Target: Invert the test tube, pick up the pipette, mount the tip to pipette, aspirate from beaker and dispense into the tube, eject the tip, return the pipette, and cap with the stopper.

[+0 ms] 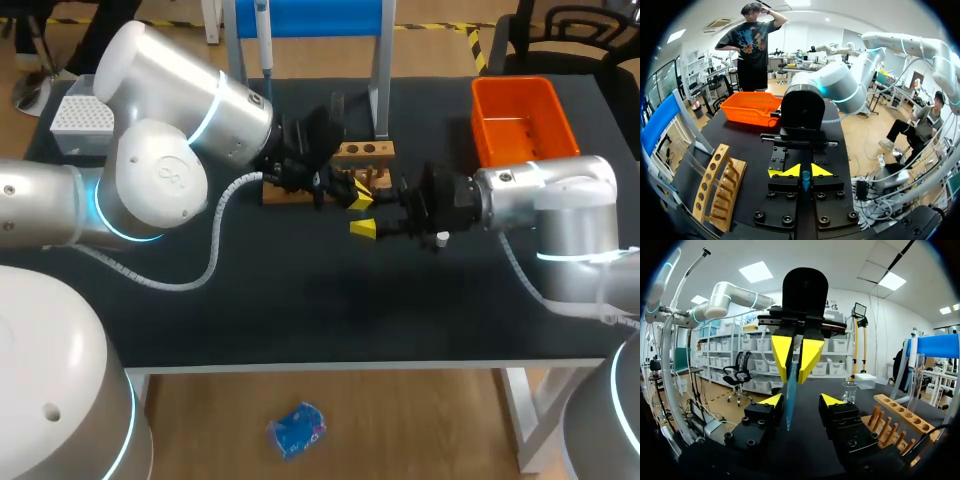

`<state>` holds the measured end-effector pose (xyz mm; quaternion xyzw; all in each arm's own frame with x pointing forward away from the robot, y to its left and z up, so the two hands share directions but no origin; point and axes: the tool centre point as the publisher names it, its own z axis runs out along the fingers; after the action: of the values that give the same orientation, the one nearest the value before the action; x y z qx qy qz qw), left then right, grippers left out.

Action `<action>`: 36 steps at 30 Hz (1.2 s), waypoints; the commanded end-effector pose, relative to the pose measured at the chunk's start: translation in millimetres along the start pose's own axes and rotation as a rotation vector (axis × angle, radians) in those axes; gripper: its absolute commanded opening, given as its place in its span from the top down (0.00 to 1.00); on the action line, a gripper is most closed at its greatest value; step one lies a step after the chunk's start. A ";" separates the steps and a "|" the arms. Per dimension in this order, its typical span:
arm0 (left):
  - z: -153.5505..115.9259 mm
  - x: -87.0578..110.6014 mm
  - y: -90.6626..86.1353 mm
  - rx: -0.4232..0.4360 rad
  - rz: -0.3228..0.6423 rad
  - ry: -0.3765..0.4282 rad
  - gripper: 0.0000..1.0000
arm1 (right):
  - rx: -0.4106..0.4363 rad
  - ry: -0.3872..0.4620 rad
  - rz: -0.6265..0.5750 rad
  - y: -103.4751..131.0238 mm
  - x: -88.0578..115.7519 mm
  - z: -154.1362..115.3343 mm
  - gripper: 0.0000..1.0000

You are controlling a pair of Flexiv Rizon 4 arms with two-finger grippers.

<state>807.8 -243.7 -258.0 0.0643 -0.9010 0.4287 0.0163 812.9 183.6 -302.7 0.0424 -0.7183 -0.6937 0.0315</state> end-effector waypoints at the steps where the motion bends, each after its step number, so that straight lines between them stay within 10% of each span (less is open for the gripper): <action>1: -0.5 0.1 -1.1 -0.005 -0.002 0.001 1.00 | 0.003 0.001 -0.001 2.6 0.4 -0.6 0.55; 24: -0.5 0.1 -1.1 -0.005 -0.002 0.001 1.00 | 0.019 0.008 0.035 5.2 -0.6 0.7 1.00; 35: -0.5 0.1 -1.1 -0.005 -0.002 0.001 1.00 | 0.028 0.014 0.052 5.3 -0.7 1.4 1.00; 36: -1.5 -0.6 -2.0 -0.014 -0.004 -0.016 0.51 | 0.028 0.015 0.053 5.1 -0.3 1.4 1.00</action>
<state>812.0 -242.6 -257.4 0.0652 -0.9011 0.4285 0.0142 808.8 184.5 -298.8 0.0283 -0.7275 -0.6835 0.0537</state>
